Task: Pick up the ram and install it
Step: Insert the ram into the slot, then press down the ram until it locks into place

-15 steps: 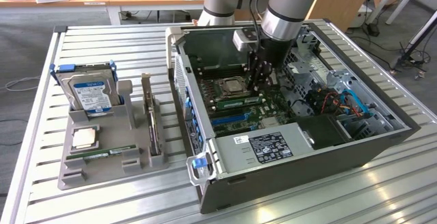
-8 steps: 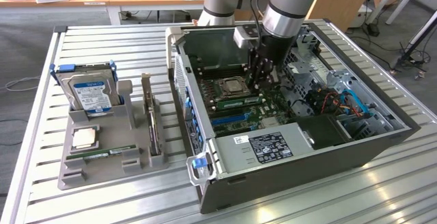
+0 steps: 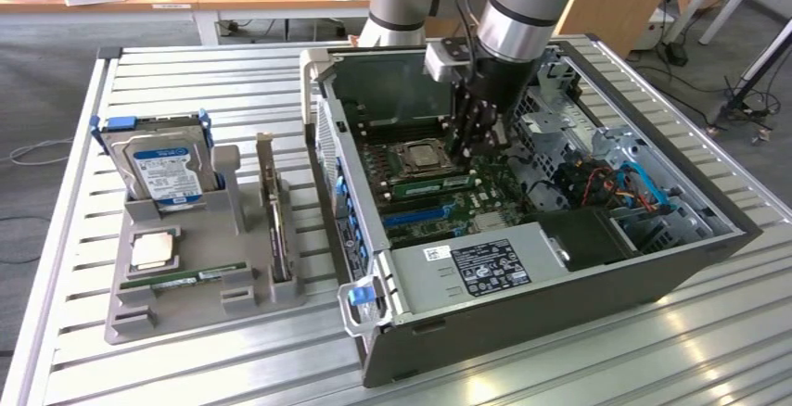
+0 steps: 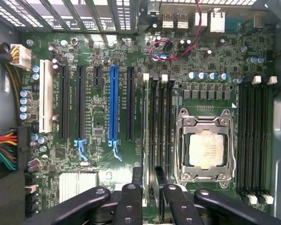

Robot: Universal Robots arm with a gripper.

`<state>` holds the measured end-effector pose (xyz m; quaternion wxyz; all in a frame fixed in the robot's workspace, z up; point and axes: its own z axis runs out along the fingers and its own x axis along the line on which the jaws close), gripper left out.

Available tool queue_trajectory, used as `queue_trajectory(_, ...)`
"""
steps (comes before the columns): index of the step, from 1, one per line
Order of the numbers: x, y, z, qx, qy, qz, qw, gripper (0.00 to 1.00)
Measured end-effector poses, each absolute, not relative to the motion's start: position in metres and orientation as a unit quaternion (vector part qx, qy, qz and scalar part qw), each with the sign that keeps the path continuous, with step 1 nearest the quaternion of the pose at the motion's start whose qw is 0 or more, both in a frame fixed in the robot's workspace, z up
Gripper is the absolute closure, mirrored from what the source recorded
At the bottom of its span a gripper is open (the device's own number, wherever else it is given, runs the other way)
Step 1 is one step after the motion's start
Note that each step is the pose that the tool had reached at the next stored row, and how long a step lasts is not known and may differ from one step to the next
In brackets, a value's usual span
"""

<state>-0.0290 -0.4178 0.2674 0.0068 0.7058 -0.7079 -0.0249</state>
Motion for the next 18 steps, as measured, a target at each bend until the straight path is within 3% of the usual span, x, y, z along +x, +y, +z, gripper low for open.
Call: queue_trajectory(18,-0.0289,-0.4178,0.2723,0.706,-0.708,-0.025,0.007,0.75)
